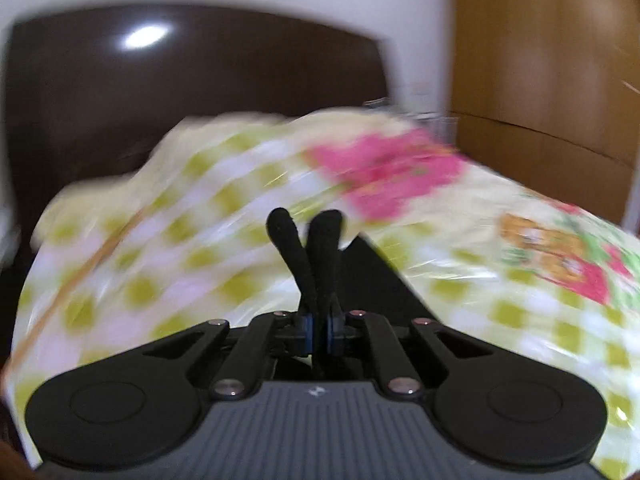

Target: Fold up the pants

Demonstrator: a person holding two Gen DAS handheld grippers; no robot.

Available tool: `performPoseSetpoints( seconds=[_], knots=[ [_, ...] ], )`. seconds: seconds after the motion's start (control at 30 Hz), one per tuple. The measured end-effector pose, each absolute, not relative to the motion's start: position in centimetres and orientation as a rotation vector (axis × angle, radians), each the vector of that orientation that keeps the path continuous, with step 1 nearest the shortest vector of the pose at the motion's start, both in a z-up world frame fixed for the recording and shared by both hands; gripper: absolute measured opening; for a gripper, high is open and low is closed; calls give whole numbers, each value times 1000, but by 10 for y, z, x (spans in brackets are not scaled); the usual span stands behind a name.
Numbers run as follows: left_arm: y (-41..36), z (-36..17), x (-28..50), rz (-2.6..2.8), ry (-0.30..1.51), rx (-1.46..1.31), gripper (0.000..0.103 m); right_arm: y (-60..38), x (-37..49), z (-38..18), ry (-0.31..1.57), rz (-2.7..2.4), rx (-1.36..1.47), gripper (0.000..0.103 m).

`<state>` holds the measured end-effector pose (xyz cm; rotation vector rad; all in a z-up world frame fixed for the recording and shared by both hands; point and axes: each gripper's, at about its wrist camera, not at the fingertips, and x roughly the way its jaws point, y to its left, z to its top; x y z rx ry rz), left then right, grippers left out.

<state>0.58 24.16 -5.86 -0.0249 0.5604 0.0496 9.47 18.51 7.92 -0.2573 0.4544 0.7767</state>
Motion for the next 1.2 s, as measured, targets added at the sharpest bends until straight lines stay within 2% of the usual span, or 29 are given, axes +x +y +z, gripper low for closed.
performPoseSetpoints(
  seconds=[0.13, 0.23, 0.6, 0.63, 0.73, 0.8, 1.03, 1.2],
  knots=[
    [242, -59, 5, 47, 561, -26, 48, 226, 74, 17, 557, 884, -433, 6],
    [241, -58, 3, 45, 555, -33, 48, 232, 76, 3, 621, 890, -410, 6],
    [249, -60, -6, 45, 531, -75, 48, 228, 70, 2, 603, 982, -463, 8],
    [249, -59, -8, 45, 529, -76, 48, 227, 68, 2, 603, 997, -468, 10],
    [251, -55, -18, 44, 519, -92, 50, 219, 69, 3, 645, 1081, -456, 24],
    [252, -51, -27, 46, 519, -101, 51, 209, 68, 9, 674, 1131, -390, 29],
    [253, -18, -44, 85, 479, -51, 51, 134, 83, 43, 690, 1026, -168, 29],
    [242, 2, -13, 42, 430, -15, 52, 55, 106, 45, 718, 773, -158, 29]
  ],
)
